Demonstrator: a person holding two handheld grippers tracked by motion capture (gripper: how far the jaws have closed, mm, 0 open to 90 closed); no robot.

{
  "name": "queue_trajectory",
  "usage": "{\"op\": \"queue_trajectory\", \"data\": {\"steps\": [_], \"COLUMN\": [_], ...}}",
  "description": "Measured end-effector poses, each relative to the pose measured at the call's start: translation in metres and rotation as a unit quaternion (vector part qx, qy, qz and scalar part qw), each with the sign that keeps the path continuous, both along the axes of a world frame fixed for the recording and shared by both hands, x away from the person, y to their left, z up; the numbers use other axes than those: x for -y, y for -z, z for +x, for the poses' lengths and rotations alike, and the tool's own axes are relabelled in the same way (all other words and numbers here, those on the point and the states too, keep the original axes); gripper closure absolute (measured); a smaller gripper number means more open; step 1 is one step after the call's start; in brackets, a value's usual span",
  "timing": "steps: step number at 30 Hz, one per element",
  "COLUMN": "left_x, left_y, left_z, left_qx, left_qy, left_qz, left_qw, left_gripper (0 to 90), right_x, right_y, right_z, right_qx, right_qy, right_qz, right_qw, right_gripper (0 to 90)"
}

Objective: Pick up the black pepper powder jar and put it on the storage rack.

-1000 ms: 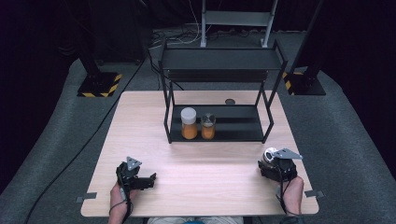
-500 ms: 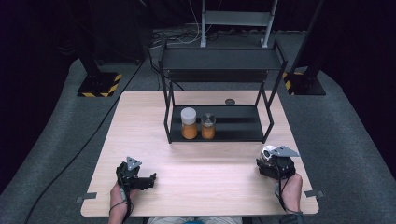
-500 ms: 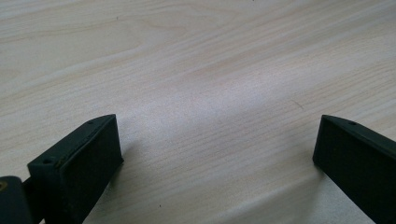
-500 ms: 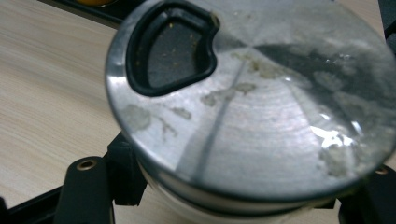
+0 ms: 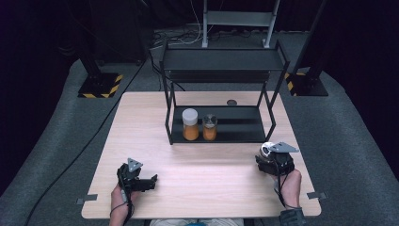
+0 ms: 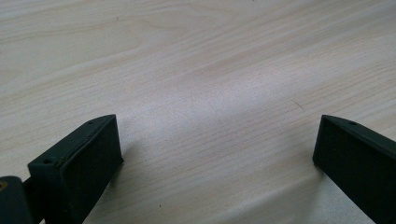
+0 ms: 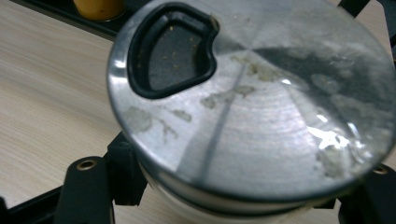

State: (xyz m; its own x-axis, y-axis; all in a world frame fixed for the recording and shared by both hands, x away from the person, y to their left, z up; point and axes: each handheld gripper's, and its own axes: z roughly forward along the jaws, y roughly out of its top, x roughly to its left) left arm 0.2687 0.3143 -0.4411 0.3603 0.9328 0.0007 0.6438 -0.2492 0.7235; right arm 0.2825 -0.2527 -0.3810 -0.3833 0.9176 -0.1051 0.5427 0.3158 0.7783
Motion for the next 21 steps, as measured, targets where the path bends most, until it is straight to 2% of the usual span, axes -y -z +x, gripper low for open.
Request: {"op": "queue_trajectory", "data": {"steps": [2,6,9,21], "left_x": [0.000,0.001,0.000,0.001], "left_y": [0.000,0.000,0.000,0.000], "left_z": [0.000,-0.001,0.000,-0.001], "left_qx": [0.000,0.002,0.001,0.002], "left_qy": [0.000,0.000,0.000,0.000], "left_qz": [0.000,0.001,0.001,0.002], "left_qw": [1.0000,1.0000,1.0000,1.0000], "left_gripper": [0.6,0.6,0.6,0.7], "right_x": [-0.001,0.000,-0.003,-0.008], "right_y": [-0.001,-0.002,-0.004,-0.003], "right_z": [0.002,0.006,0.009,0.016], "right_qx": [0.001,-0.003,-0.004,-0.004], "right_qy": [-0.002,-0.004,-0.006,-0.008], "right_qz": [-0.002,0.010,0.004,0.007], "right_qw": [1.0000,0.9999,1.0000,0.9999], "right_gripper": [30.6,30.6,30.6,30.6]}}
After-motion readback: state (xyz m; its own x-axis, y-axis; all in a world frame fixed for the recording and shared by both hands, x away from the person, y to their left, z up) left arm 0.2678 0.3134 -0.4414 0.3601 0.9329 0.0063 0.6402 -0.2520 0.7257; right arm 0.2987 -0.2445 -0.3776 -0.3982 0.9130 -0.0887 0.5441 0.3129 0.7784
